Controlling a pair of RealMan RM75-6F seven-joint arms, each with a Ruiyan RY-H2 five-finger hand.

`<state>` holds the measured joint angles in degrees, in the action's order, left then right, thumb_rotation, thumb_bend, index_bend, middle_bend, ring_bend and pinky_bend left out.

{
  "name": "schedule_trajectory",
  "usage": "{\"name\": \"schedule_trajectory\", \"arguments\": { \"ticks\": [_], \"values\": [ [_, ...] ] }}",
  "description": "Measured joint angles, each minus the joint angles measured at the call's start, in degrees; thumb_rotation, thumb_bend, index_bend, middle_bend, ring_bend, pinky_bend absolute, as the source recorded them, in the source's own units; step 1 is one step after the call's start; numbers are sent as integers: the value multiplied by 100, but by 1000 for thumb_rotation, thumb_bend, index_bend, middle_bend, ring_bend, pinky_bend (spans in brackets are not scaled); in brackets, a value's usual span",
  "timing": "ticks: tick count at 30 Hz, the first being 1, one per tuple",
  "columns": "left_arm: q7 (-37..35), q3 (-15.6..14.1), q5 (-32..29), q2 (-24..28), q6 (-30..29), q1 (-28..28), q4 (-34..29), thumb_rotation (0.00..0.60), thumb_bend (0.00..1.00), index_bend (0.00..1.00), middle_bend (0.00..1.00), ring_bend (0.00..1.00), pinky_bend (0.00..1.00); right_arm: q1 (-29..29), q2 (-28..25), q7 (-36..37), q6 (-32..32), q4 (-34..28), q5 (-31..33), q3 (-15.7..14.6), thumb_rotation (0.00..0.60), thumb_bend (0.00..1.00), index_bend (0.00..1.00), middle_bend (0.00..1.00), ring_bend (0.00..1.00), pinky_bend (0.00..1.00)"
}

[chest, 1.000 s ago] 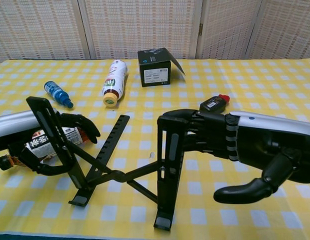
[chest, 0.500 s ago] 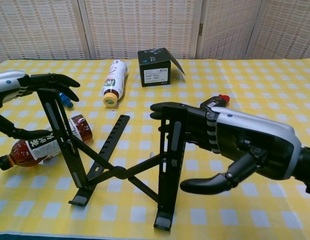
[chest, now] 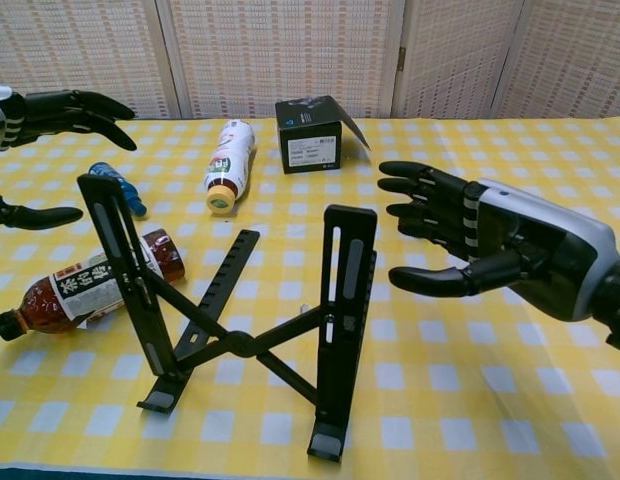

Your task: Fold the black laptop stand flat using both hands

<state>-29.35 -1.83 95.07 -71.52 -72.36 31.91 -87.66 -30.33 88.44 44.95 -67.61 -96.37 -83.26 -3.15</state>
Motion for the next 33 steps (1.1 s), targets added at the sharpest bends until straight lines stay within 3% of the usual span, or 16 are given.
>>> {"name": "schedule_trajectory", "arguments": {
  "ticks": [6,14,18,21,33],
  "values": [
    [20,31,-8,44,33,1,-41,600,322,157,239,58,0,146,-71,-33,-9,76,42,29,600,255,0,0,0,0],
    [37,16,-19,63,104,-24,-46,600,322,157,238,57,0,55,-519,205,168,-20,-1155,-493,600,254,0,0,0,0],
    [22,6,-23,58,138,-32,-35,600,322,156,238,57,0,-45,-756,180,294,-197,-1389,-636,600,254,0,0,0,0],
    [20,11,-26,54,144,-35,-35,600,322,155,237,57,0,-78,-698,106,338,-256,-1317,-545,600,254,0,0,0,0],
    [-11,61,-101,102,157,-81,41,600,321,155,237,56,0,-117,297,-480,561,70,-136,401,600,254,0,0,0,0]
  ]
}}
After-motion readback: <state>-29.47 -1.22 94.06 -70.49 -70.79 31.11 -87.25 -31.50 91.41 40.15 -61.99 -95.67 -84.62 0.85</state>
